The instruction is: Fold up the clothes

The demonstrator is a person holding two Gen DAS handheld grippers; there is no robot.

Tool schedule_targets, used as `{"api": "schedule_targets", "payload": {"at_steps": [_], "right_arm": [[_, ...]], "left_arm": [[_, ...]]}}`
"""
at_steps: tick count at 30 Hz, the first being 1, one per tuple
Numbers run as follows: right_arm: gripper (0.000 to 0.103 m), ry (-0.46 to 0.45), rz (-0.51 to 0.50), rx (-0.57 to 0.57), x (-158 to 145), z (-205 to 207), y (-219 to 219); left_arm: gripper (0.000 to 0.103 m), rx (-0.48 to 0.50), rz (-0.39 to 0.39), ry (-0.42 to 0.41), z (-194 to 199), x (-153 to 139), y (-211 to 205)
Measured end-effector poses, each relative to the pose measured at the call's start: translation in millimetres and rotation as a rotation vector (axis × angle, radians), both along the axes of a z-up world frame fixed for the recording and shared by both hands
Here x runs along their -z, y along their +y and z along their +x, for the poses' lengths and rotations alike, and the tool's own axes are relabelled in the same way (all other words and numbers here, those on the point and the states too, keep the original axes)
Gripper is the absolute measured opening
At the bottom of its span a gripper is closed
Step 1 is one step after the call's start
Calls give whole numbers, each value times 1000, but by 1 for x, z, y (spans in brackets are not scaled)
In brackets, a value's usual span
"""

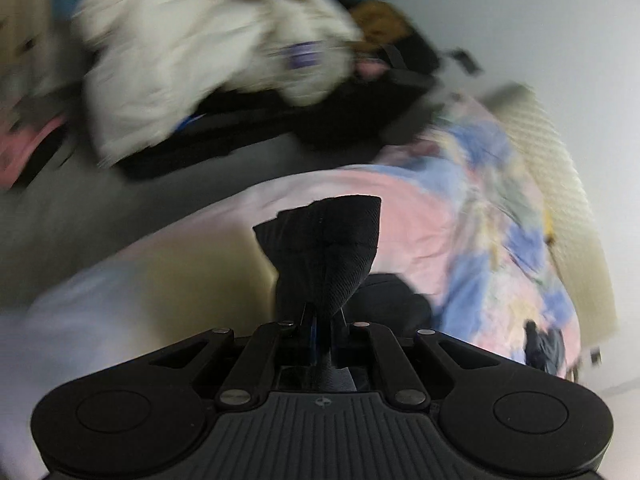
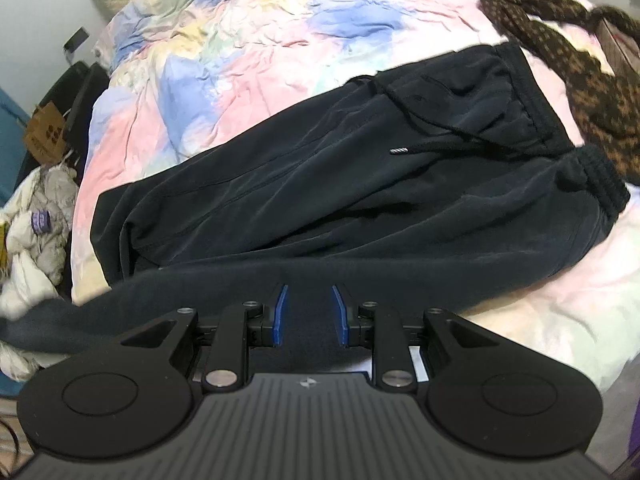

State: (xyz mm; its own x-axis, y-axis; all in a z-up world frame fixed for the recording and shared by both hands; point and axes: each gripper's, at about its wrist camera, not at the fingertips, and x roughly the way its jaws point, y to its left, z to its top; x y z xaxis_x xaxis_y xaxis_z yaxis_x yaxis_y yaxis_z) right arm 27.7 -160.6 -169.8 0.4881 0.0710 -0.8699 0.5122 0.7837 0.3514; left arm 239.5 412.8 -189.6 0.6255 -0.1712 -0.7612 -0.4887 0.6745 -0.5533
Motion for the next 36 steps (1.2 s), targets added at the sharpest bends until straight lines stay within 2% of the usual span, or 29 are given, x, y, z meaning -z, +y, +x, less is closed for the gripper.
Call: {"api": "schedule_targets", "payload": {"at_steps": [4,8,10,14,17,20,22,24,27,31,36], "right_arm": [[26,12,36,49,12,-13,-17],[26,32,44,99,23,-33,-37],[26,37,37,115,25,-45,-47],[26,37,41,169,28,-69,-74],[26,31,46,224,33,-86,-98],[27,28,48,277,43,-98,-128],[27,21,61,311,51,-107,-149],[28,14,71,338,59,-115,-172],[36,3,95,374,74,-127,-209],[46,-2,129,410,99,-140,-259],[59,-11,190,465,138,-149,-314]], "left_arm": [[6,-110,-32,111,-45,40,27],[6,-160,-67,201,-67,80,52],[7,-172,-105,202,-73,94,60],[9,-204,-153,201,-81,103,65],[14,-226,-163,195,-90,98,63],[26,-232,-155,190,-96,81,52],[38,-221,-124,184,-99,68,41],[44,-212,-100,181,-103,56,30],[51,-221,-74,181,-117,40,8],[53,-249,-58,189,-141,18,-35],[56,-282,-75,168,-172,-10,-90]]}}
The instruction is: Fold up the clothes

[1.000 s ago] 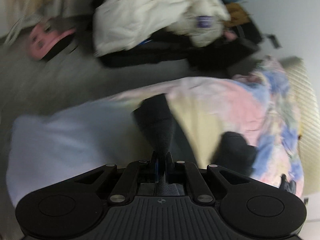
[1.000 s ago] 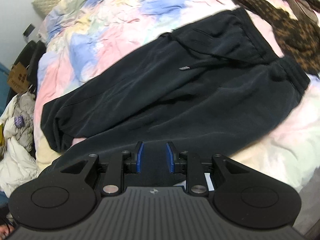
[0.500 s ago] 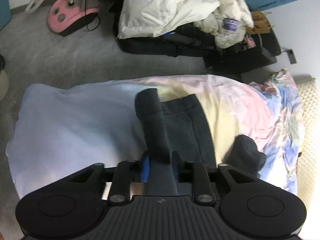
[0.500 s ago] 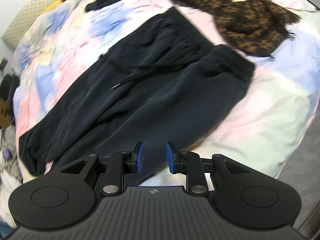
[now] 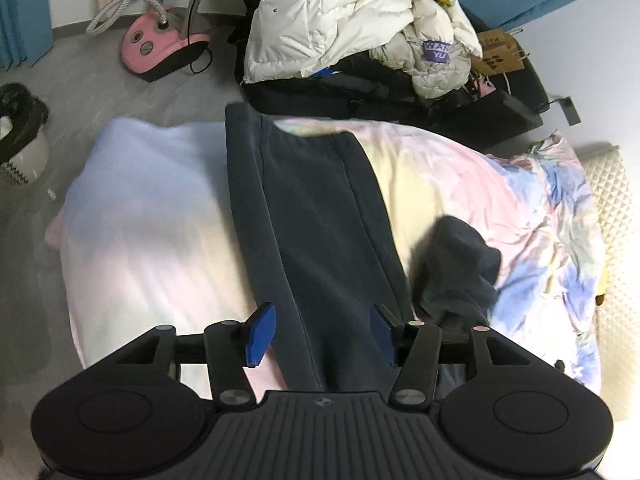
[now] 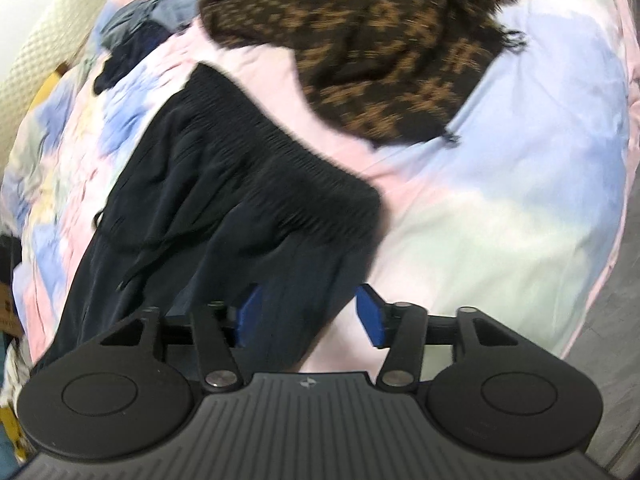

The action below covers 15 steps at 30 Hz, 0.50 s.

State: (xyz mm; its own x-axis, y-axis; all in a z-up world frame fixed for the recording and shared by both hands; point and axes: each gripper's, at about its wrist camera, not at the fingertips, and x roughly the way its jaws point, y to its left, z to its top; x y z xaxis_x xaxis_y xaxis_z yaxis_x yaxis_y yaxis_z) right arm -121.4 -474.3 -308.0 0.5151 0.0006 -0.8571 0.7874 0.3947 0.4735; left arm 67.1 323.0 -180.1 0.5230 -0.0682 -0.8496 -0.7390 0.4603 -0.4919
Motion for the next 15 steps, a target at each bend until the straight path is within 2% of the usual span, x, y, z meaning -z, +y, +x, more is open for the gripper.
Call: {"api": "schedule_targets", "payload": {"at_steps": [4,8,12,15], "right_arm": [[65,-7,27,16,35,6,-27],[65,-24,36,-30,62,21,-38],[66,-79,16,-97,74,36,-39],[62,-109,7,-130,76,44,-38]], "left_arm": [[56,20,29,22,-18,-20,-40],[56,78,95,46,-24,-43,-74],[56,118,142,55,-27,-62,-98],[56,133,158,54,-27,-71,-110]]}}
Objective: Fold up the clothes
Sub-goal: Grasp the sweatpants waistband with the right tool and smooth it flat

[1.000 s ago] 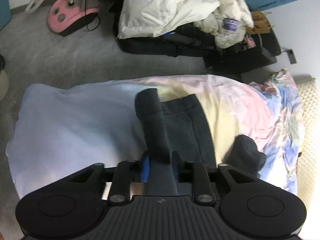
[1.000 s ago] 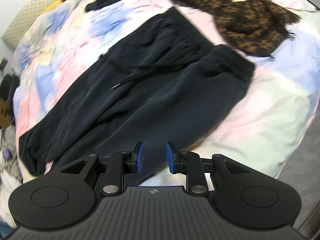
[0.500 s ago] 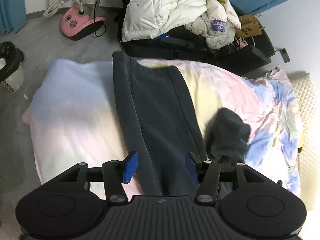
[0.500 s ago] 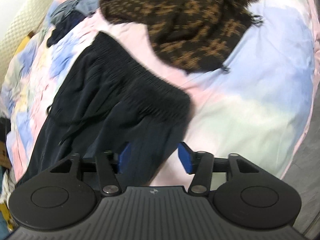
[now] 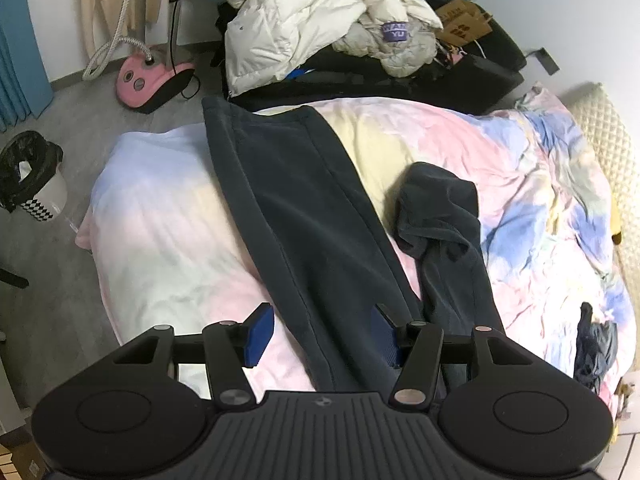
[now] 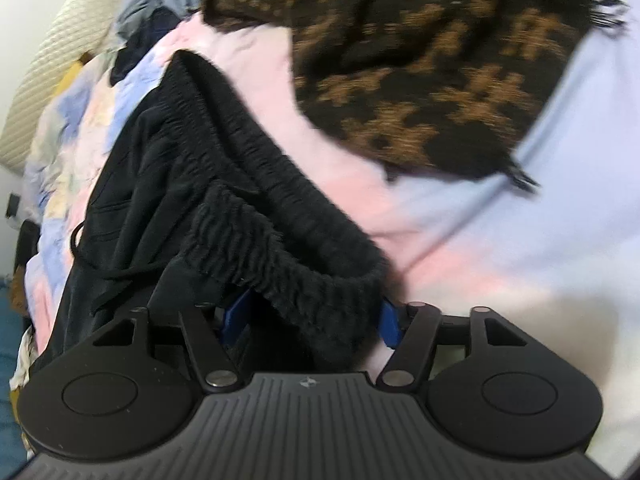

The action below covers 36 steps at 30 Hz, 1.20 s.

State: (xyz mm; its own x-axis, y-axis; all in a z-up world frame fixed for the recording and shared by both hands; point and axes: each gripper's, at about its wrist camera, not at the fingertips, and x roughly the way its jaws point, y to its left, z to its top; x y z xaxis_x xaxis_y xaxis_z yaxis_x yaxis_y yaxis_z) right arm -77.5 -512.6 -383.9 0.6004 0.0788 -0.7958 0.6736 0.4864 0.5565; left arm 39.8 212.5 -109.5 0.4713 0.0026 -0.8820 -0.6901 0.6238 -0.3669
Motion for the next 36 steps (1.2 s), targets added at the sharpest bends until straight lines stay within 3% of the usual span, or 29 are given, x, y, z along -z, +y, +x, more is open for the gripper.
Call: {"api": "schedule_targets", "payload": {"at_steps": [2,5,10,17,21,26,36], "right_arm": [[44,-20,-5,-11,-1,2,0],[29,-48,-15,-14,-10,2,0],[19,-130,-22,26,-43,-6,-4],[17,-223,-1,92,-79,-29,-20],[17,-163,-8,75,-61,-41,-27],[19,-20,-29,27,-22,-37,-19],[36,41,-123,-63,-47,-34,-13]], "left_arm": [[56,8,4,0,1,-3,-7],[56,29,7,8,6,-3,-20],[56,86,2,5,18,-3,-47],[56,145,-2,-2,30,-2,-74],[56,152,-5,-7,28,-3,-75],[57,129,-19,-2,24,-4,-60],[60,142,-81,-1,44,15,-28]]}}
